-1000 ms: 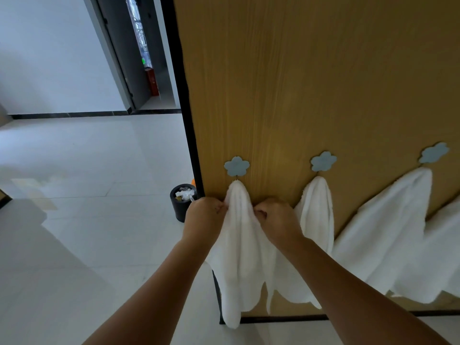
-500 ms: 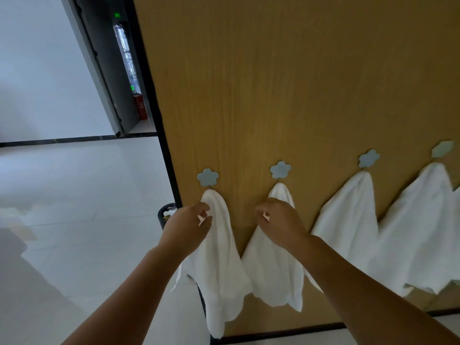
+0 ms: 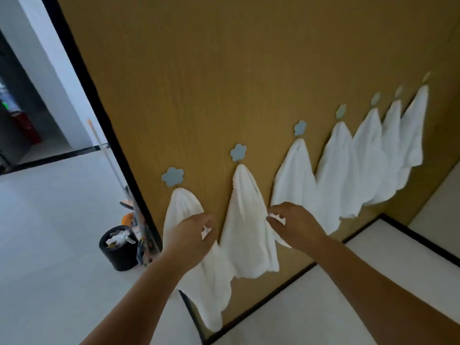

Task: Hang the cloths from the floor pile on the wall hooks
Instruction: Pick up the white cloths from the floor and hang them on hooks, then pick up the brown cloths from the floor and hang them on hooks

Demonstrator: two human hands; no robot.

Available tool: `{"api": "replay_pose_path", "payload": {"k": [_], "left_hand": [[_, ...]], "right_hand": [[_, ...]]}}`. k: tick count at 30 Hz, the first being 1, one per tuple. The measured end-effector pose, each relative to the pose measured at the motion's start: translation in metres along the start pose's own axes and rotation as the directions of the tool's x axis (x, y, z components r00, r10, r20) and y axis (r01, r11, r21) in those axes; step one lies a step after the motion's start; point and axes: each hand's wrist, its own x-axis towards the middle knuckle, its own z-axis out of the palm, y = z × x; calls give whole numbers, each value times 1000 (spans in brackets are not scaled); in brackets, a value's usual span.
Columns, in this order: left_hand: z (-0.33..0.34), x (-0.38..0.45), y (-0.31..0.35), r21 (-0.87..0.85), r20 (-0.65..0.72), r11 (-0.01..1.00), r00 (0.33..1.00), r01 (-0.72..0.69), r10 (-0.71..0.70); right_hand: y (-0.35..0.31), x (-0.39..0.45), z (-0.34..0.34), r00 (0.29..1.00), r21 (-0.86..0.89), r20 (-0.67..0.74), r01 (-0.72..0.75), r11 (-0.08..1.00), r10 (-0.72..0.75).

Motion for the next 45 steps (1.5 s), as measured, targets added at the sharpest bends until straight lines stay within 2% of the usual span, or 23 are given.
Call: {"api": "replay_pose_path", "payload": {"k": [4, 8, 12, 17, 22, 27, 32, 37, 45], "left_hand": [[27, -1, 3, -92, 125, 989, 985, -112, 123], [70, -5, 41, -220, 249, 952, 931, -215, 268], [111, -24, 106, -295, 353, 876, 808, -382, 471], [155, -56, 195, -388, 432, 796, 671, -465, 603], [198, -102, 280, -441, 474, 686, 499, -578, 725], [236, -164, 353, -481, 507, 637, 402, -602, 763], [276, -219, 414, -485, 545, 632, 356, -604, 759], [313, -249, 460, -470, 599, 646, 321, -601, 734], [393, -224, 541, -455, 663, 664, 272, -594, 698]], "right_hand": [[22, -67, -4, 969, -95, -15, -249, 964, 248], [44, -153, -20, 876, -117, -91, -482, 868, 474], [59, -241, -45, 725, -108, -200, -685, 721, 659], [73, -351, -70, 509, -37, -328, -849, 528, 796], [83, -460, -92, 305, 29, -378, -940, 341, 874], [98, -558, -107, 154, 79, -360, -978, 195, 920], [130, -635, -133, 75, 118, -344, -986, 122, 936], [172, -676, -170, 45, 147, -356, -984, 103, 933], [278, -679, -227, 13, 192, -384, -977, 93, 923]]}}
